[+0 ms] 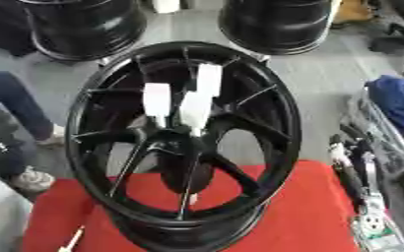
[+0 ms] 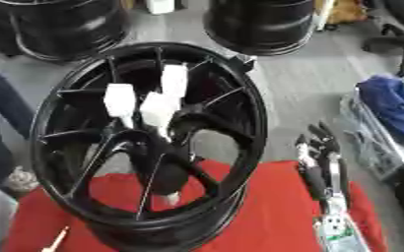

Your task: Pull the pin out of the wheel hub.

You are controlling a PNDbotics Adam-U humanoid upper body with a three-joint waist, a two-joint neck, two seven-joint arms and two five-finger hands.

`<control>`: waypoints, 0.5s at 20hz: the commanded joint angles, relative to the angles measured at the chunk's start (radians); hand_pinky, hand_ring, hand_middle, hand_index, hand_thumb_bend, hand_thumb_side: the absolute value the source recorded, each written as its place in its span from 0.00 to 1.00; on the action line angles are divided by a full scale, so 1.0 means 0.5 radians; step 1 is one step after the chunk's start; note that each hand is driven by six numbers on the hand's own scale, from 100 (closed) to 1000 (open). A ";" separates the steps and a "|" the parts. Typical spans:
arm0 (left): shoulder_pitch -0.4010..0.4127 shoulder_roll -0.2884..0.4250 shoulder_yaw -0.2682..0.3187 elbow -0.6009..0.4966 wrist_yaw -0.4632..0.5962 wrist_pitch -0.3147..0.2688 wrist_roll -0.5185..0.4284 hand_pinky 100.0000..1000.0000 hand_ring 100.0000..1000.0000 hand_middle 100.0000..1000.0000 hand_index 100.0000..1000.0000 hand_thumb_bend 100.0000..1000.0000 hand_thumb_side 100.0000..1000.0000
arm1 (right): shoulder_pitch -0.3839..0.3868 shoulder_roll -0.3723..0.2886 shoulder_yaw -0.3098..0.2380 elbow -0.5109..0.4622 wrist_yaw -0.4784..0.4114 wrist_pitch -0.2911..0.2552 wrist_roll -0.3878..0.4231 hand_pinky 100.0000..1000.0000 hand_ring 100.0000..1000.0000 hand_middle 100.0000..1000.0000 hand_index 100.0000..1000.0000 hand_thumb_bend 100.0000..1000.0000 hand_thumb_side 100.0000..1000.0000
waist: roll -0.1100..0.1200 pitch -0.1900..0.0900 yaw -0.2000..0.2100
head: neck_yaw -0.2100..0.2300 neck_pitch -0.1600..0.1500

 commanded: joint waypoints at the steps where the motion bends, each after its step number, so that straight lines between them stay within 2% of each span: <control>1: -0.015 0.028 0.007 -0.044 0.005 -0.005 -0.004 0.60 0.72 0.72 0.77 0.43 0.65 | -0.012 -0.010 -0.011 -0.029 0.007 -0.006 -0.007 0.68 0.76 0.99 0.84 0.00 0.64 | 0.004 -0.024 0.000 | 0.003 -0.002; 6: -0.056 0.094 0.039 -0.078 -0.007 -0.022 0.027 0.60 0.72 0.72 0.77 0.44 0.64 | -0.005 -0.012 -0.015 -0.024 0.008 -0.004 -0.010 0.68 0.76 0.99 0.84 0.00 0.64 | 0.008 -0.028 0.002 | -0.002 -0.002; 8: -0.107 0.200 0.056 -0.106 -0.032 -0.047 0.051 0.60 0.72 0.72 0.77 0.44 0.62 | -0.001 -0.016 -0.018 -0.022 0.009 -0.002 -0.013 0.68 0.76 0.99 0.84 0.00 0.64 | 0.015 -0.033 0.001 | 0.000 -0.002; 10: -0.182 0.381 0.058 -0.123 -0.018 -0.072 0.075 0.61 0.72 0.72 0.77 0.45 0.59 | 0.003 -0.023 -0.020 -0.020 0.012 -0.002 -0.015 0.68 0.76 0.99 0.84 0.00 0.64 | 0.026 -0.041 0.000 | 0.001 -0.002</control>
